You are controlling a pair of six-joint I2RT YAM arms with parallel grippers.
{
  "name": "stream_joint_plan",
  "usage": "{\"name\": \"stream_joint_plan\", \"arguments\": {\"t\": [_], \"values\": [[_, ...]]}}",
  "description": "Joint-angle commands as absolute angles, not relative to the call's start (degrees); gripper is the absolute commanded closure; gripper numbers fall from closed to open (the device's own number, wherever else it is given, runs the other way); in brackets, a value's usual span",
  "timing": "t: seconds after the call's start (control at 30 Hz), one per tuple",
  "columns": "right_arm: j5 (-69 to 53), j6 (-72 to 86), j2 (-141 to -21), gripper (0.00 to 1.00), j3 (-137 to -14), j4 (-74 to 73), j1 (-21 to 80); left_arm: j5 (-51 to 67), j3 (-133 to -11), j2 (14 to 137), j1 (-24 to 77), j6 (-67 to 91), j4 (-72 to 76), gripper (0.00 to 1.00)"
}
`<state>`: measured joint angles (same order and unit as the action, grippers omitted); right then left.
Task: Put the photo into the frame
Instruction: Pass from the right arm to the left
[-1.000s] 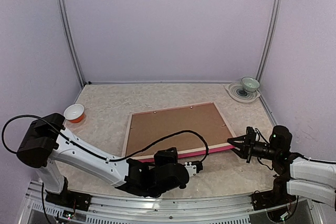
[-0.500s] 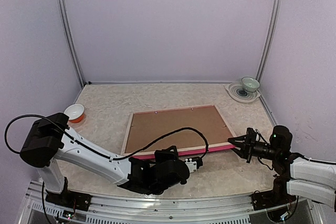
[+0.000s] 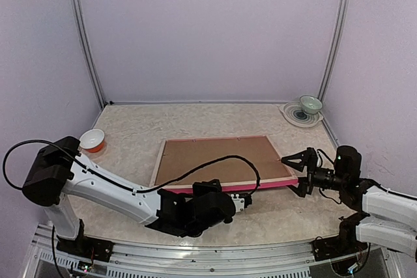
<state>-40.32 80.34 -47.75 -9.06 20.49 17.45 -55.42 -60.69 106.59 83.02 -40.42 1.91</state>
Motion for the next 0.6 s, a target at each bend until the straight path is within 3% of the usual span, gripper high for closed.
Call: {"name": "stream_joint_plan", "arguments": {"t": [0.0, 0.33, 0.57], "values": [[-37.12, 69.53, -46.86, 0.01, -12.68, 10.02, 17.67, -54.67, -65.19, 101.54, 82.27, -38.0, 2.56, 1.0], [-31.91, 57.24, -41.1, 0.01, -20.55, -4.98, 17.67, -55.3, -69.19, 99.46, 81.84, -39.46, 0.61, 1.0], [-21.98, 44.92, -36.29, 0.01, -35.84, -19.36, 17.68, -52.4, -72.93, 97.46, 81.06, -36.98, -3.84, 1.0]]}}
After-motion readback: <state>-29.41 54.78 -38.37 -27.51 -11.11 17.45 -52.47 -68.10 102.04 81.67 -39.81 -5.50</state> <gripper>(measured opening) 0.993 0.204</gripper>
